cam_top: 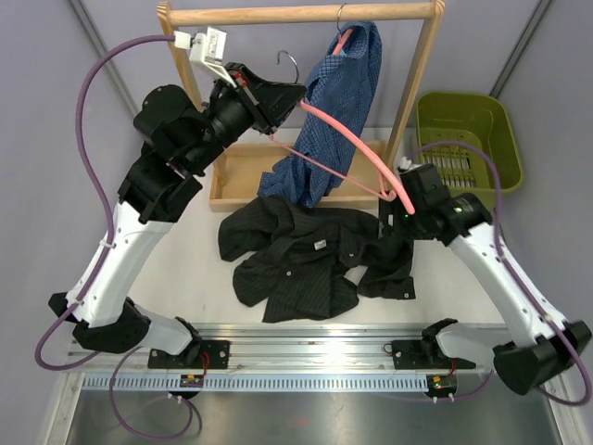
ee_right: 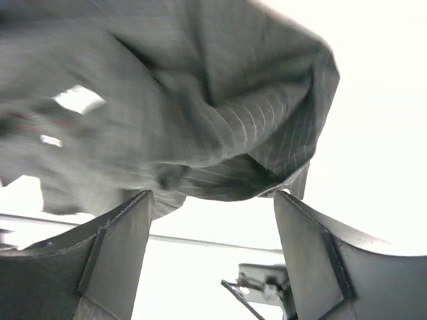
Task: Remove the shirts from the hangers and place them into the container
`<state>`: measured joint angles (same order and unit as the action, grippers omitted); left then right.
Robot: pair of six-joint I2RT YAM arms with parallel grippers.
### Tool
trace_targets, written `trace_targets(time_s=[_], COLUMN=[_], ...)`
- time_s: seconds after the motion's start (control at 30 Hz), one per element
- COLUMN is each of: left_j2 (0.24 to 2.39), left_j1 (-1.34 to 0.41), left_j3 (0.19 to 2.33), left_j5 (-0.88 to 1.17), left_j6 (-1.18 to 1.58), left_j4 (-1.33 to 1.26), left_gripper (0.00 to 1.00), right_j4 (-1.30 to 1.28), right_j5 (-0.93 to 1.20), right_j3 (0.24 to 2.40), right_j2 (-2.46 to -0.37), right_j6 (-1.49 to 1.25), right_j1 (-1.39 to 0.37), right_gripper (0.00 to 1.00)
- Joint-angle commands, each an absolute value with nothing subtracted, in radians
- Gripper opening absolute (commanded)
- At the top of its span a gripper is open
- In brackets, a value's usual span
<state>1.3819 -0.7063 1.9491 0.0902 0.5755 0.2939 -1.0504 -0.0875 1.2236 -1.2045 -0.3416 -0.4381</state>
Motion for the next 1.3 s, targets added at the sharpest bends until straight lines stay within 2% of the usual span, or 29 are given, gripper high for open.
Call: trace_targets(time_s=[0.0, 0.23, 0.33, 0.47, 0.53, 0.83, 1.27], left_j2=[1.440, 1.310, 1.305, 1.328, 1.350, 1.477, 1.574], left_j1=[-0.716, -0.733, -0.779, -0.865, -0.879, -0.922, -0.948], left_j3=[2.082, 1.747, 1.691, 1.655, 1.654, 1.736, 1.867], left_j5=[0.156, 0.215, 0.207, 0.149, 0.146, 0.094, 0.083], left_j6=[0.371, 0.351, 0.328, 0.308, 0.313, 0.293, 0.272], left_j4=[0.556, 0.583, 0.617, 0.609, 0.585, 0.554, 0.560], left_gripper=[0.00, 0.00, 0.00, 0.00, 0.00, 0.00, 0.00], right_j4=[-1.080, -1.164, -1.140, -1.086, -1.059, -1.009, -0.989], right_j5=[-0.143, -0.290, -0.192, 0.127, 0.242, 0.509, 0.560], right_j3=[1.423, 1.641, 1.672, 1.669, 1.661, 1.611, 1.483], right_j2=[-1.049, -0.991, -0.994, -1.005, -1.003, -1.002, -1.026], right_j6=[-0.354, -0.325, -0.288, -0.267, -0.256, -0.270, -0.268], right_j1=[-0.446, -0.446, -0.446, -0.446, -0.448, -0.446, -0.451], right_gripper=[0.81, 0.80, 0.80, 0.78, 0.78, 0.74, 0.68])
